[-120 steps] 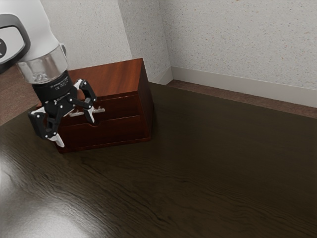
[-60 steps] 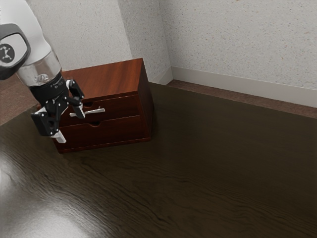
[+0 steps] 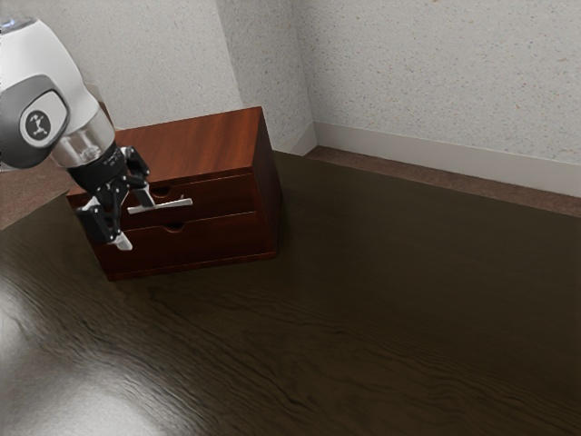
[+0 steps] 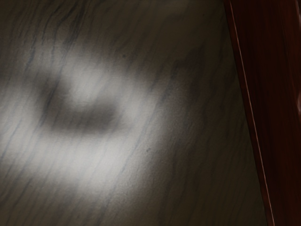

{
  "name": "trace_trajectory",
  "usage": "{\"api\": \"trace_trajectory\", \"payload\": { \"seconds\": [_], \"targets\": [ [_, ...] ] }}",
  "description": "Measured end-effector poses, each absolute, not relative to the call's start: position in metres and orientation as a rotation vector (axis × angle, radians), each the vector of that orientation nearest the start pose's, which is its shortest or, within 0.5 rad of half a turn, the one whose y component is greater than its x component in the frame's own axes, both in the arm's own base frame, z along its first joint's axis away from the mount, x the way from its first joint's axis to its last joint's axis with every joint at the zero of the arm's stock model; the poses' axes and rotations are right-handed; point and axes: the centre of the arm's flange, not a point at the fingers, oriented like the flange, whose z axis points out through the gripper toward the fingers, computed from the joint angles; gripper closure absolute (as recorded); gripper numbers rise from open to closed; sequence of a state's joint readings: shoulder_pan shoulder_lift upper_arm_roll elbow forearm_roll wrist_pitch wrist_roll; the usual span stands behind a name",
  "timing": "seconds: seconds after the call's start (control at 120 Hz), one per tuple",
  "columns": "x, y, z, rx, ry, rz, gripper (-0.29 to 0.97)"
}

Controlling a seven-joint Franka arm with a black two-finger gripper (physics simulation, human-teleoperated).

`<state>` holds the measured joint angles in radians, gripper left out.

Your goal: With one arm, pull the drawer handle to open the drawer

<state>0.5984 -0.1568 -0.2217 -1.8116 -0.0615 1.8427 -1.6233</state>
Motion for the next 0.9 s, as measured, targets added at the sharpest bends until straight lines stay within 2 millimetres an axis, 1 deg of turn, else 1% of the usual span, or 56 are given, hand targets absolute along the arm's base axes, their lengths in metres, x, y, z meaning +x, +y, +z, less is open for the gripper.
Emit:
{"api": "trace_trajectory", "payload": {
  "seconds": [0.167, 0.283, 0.608, 0.717, 0.817, 0.9],
  "targets": [
    [0.507, 0.194, 0.608, 1.574, 2.537, 0.225, 0.00],
    [0.516, 0.204, 0.606, 1.551, 2.534, 0.236, 0.00],
    [0.517, 0.241, 0.591, 1.471, 2.570, 0.261, 0.00],
    [0.522, 0.247, 0.584, 1.467, 2.573, 0.270, 0.00],
    [0.532, 0.251, 0.585, 1.465, 2.558, 0.288, 0.00],
    [0.536, 0.252, 0.585, 1.464, 2.552, 0.297, 0.00]
  ]
}}
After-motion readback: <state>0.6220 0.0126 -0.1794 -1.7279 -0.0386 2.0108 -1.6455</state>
